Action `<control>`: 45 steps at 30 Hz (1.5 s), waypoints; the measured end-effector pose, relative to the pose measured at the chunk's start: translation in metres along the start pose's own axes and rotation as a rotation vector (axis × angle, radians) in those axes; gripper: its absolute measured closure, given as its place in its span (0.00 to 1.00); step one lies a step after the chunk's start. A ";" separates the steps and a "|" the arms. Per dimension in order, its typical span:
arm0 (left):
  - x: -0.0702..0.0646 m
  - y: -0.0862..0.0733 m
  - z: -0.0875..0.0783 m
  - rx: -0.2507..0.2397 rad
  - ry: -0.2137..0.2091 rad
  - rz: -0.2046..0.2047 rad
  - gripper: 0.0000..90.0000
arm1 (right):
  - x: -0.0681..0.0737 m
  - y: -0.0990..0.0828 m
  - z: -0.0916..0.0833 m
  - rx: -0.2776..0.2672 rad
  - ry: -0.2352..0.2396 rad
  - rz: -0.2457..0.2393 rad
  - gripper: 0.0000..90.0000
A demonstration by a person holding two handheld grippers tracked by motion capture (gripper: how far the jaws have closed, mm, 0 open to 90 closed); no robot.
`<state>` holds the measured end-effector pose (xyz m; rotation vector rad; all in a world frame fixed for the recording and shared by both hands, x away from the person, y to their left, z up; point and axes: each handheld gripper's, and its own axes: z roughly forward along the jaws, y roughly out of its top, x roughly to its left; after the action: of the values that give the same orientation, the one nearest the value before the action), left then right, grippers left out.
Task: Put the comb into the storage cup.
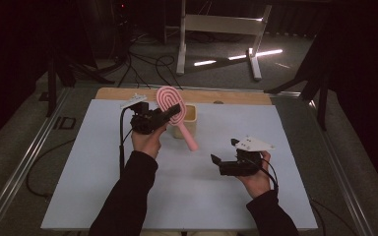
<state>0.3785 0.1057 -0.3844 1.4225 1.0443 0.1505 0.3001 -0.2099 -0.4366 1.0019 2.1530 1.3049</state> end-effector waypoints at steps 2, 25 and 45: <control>0.001 0.000 0.001 0.001 -0.002 0.008 0.72 | -0.001 -0.006 -0.002 0.004 0.000 0.004 0.10; 0.002 0.011 0.008 0.009 0.030 0.054 0.72 | -0.020 -0.071 -0.047 -0.128 -0.039 0.051 0.11; 0.001 0.031 0.010 -0.015 0.055 0.085 0.72 | -0.020 -0.084 -0.055 -0.172 -0.054 0.078 0.11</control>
<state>0.4001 0.1059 -0.3603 1.4565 1.0261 0.2595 0.2460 -0.2813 -0.4856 1.0472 1.9425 1.4546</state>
